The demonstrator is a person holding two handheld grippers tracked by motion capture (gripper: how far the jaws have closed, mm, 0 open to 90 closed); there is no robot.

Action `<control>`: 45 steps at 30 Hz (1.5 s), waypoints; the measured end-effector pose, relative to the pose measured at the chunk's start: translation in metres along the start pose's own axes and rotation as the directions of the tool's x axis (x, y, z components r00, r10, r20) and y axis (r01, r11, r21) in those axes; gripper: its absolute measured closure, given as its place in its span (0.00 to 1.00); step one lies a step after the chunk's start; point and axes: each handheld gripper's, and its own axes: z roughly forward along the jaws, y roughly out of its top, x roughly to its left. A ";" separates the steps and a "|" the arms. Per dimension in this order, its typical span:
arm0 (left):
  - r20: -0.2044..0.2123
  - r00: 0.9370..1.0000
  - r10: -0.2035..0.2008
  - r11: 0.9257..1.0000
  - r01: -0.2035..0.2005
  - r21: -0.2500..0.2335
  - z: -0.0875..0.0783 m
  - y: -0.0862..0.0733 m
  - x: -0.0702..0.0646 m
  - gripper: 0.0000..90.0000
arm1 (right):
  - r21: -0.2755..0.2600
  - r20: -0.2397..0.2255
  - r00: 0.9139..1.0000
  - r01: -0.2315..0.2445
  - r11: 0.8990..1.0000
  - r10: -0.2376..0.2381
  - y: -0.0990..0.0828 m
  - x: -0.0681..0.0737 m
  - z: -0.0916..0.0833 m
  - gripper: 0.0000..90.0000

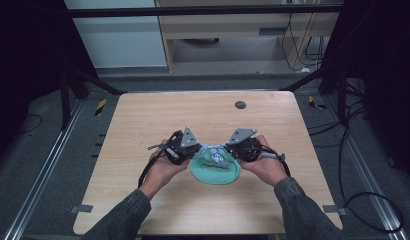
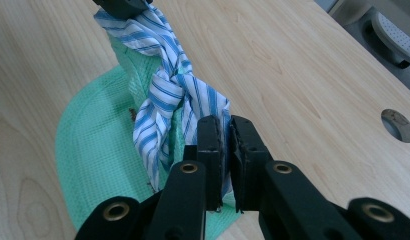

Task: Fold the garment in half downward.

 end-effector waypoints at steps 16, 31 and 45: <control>0.013 1.000 0.021 1.000 -0.021 0.000 -0.006 -0.005 -0.016 0.96 | 0.006 -0.004 1.000 0.013 1.000 -0.013 -0.016 0.022 -0.011 0.92; 0.049 0.999 0.011 1.000 -0.011 0.003 -0.001 -0.022 -0.031 0.96 | 0.026 -0.028 0.999 0.029 0.999 -0.028 -0.031 0.036 -0.016 0.92; 0.075 0.997 0.018 1.000 -0.019 0.006 0.001 -0.037 -0.043 0.96 | 0.046 -0.051 0.998 0.032 0.998 -0.029 -0.041 0.048 -0.019 0.89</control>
